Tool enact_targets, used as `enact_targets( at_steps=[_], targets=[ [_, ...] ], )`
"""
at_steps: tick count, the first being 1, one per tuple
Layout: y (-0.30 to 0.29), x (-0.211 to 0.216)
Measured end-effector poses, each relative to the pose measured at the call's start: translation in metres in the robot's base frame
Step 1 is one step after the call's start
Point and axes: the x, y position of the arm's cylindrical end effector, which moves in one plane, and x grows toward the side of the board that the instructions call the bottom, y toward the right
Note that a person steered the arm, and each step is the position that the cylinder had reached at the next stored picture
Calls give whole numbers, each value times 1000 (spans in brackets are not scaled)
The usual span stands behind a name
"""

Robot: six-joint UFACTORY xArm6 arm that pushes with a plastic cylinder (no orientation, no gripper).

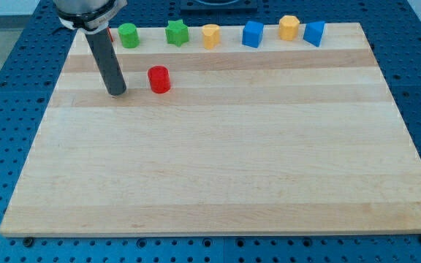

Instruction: Push the red circle to the green star

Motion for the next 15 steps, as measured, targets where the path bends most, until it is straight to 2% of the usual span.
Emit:
enact_targets(
  at_steps=[3, 7, 8, 9, 10, 12, 15],
  targets=[
    [0, -70],
    [-11, -68],
    [-24, -50],
    [-13, 7],
    [37, 26],
    [54, -14],
    [80, -1]
  ],
)
